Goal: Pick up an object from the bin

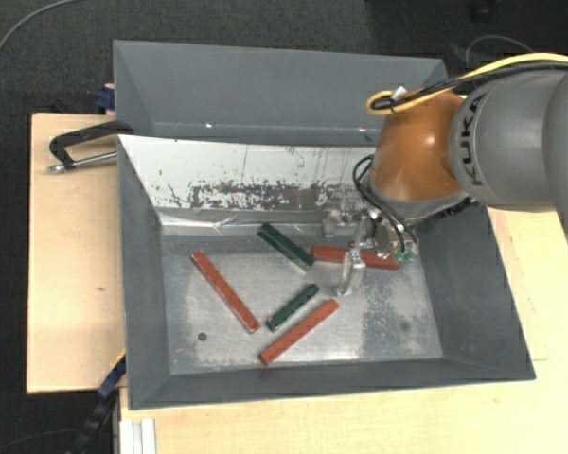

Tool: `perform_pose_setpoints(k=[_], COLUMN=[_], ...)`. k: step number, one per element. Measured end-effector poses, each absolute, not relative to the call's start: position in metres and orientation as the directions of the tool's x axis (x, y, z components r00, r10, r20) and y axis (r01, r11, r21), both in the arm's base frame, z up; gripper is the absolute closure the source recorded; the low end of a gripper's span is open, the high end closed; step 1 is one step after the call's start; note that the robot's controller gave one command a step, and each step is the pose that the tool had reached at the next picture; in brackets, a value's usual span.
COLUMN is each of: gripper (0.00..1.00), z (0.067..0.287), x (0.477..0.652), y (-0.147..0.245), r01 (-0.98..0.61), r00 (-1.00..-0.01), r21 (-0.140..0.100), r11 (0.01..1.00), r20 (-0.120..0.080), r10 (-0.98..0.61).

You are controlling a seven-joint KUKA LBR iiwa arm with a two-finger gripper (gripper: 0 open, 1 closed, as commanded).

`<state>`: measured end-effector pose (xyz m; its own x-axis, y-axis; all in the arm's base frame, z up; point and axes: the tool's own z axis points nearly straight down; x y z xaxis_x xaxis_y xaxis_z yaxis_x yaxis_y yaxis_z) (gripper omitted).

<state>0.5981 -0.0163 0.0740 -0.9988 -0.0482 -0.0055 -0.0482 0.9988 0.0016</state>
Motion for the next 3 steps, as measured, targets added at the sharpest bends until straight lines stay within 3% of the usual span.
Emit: perform_pose_setpoints(k=[1,2,3], gripper=[0.0,1.0,1.0], z=[0.0752,0.0751,0.0839], x=[0.5995,0.5994,0.6009], y=[-0.0154,-0.0155,-0.0145], r01=[-0.048,-0.047,-0.047], r00=[-0.999,-0.999,-0.999], r21=[0.002,0.002,0.002], r11=[0.999,0.999,0.999], r20=[-0.006,-0.005,-0.007], r10=[-0.048,-0.047,-0.047])
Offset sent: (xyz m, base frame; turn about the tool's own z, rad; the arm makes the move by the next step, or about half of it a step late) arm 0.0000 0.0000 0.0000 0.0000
